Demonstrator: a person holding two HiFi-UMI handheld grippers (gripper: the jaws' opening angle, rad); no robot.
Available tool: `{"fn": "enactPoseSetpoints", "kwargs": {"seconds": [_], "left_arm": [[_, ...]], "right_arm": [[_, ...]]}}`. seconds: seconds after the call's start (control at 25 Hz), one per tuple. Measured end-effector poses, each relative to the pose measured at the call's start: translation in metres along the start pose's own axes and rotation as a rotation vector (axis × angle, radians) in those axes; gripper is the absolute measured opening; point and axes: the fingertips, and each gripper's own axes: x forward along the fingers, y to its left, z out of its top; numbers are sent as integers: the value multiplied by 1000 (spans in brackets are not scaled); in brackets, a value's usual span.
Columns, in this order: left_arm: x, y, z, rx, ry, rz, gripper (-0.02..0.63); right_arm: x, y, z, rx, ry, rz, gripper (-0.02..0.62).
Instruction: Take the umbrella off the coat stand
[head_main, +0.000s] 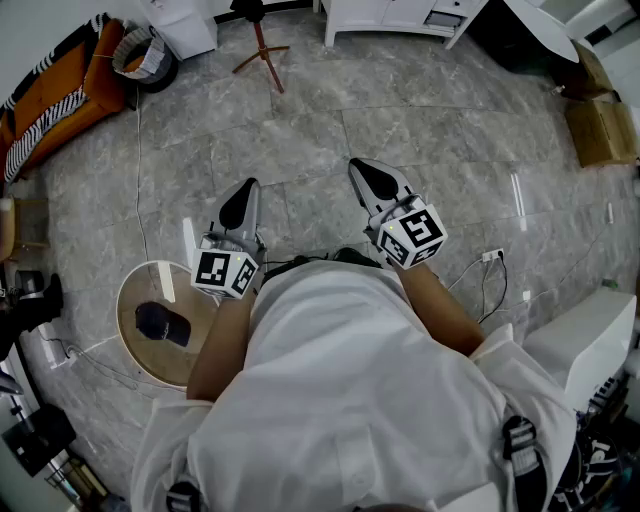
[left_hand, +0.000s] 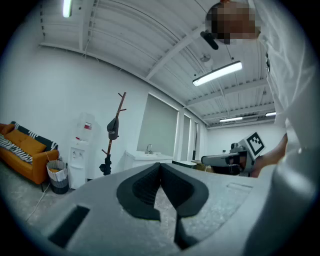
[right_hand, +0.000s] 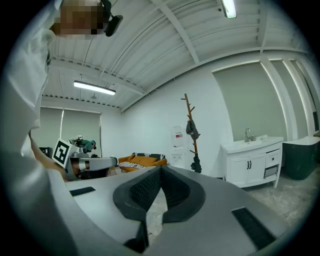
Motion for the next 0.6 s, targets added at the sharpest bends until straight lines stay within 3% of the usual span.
{"fn": "enactPoseSetpoints", "kwargs": {"seconds": [0.44,0.6], "left_arm": [[-48,41,-33,-84,6,-14,9],[-39,51,-45,-118,22,-35,9]], "right_arm": [[21,21,-31,48,42,-56,14],[19,18,-25,35,35,-72,15]]}}
